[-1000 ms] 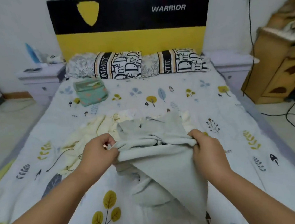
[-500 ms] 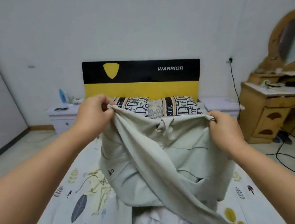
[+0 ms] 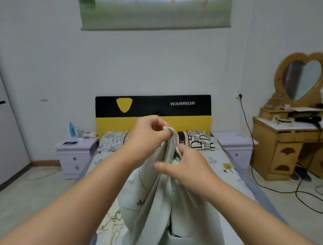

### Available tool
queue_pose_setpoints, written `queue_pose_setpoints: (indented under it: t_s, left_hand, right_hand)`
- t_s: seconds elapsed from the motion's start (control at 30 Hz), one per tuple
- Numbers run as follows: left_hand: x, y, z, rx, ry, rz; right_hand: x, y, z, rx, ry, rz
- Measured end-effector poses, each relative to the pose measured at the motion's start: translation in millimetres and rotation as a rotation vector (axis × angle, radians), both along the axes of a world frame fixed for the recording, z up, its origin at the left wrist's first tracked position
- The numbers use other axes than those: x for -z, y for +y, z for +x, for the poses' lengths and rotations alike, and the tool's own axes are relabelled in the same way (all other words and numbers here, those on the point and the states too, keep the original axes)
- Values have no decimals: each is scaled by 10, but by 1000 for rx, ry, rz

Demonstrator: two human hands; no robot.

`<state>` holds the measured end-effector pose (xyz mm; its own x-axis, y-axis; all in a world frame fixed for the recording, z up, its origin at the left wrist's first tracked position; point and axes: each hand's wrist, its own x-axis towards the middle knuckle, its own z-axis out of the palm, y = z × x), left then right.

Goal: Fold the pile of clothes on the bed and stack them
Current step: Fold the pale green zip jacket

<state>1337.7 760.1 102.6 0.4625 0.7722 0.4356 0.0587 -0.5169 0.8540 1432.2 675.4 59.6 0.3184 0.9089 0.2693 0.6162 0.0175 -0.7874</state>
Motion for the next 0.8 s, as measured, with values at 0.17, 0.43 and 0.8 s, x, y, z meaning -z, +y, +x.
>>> queue_pose_setpoints:
  t_s: [0.17, 0.43, 0.8]
  left_hand:
    - [-7, -130, -193, 154, -171, -153]
    - [747, -90, -654, 255, 341, -214]
    - [342, 36, -663, 52, -193, -396]
  right_hand:
    - [-55, -49, 46, 131, -50, 113]
    - [-251, -196, 73, 106, -8, 307]
    - [138, -406, 439, 181, -239, -91]
